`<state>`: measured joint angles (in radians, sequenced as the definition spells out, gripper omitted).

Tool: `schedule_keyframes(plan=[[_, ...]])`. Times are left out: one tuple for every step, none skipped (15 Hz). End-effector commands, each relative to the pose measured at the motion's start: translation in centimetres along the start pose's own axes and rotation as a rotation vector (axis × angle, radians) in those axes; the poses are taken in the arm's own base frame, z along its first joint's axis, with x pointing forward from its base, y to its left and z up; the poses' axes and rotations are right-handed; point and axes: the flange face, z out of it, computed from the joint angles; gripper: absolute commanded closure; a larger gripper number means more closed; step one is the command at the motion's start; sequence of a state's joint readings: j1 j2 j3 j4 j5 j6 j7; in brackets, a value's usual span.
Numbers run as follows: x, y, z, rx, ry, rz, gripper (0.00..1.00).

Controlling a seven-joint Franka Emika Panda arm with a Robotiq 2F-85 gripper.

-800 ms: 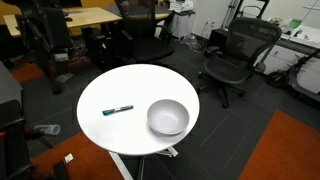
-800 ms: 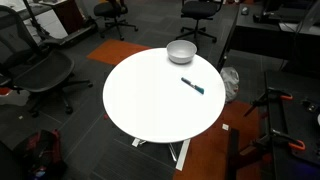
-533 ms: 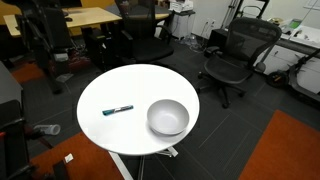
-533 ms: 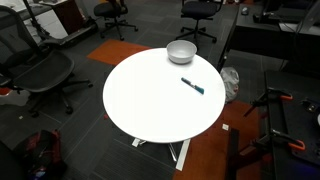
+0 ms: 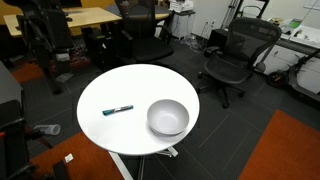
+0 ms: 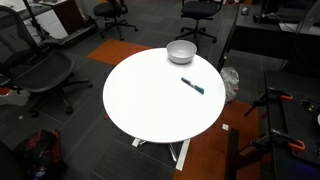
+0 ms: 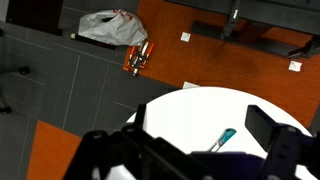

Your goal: Put the marker in the bowl

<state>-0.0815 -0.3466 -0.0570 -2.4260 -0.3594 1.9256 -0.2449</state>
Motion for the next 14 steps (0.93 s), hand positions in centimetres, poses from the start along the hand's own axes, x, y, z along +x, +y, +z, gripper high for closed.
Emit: schedule_keyframes(plan=[[1.6,-1.4,0.6,0.023,0.032,0.026,0.0],[2.0,-1.7,0.8,0.031,0.036,0.048,0.0],[2.5,-2.0,1.1,0.046,0.046,0.087,0.0],[3.0,-2.2,1.5,0.065,0.053,0.128,0.0],[3.3,-2.6,1.8,0.08,0.061,0.176,0.0],[3.6,-3.0,2.2,0.1,0.067,0.22,0.0],[4.0,-3.4,2.6,0.11,0.078,0.266,0.0],[4.3,-3.7,3.1,0.116,0.088,0.309,0.0],[4.6,-4.0,3.5,0.118,0.101,0.346,0.0],[4.9,-4.5,4.0,0.115,0.113,0.389,0.0],[5.2,-4.9,4.5,0.111,0.126,0.437,0.0],[5.4,-5.5,5.0,0.106,0.151,0.476,0.0],[5.7,-6.1,5.5,0.106,0.171,0.511,0.0],[5.9,-6.5,6.0,0.108,0.192,0.547,0.0]])
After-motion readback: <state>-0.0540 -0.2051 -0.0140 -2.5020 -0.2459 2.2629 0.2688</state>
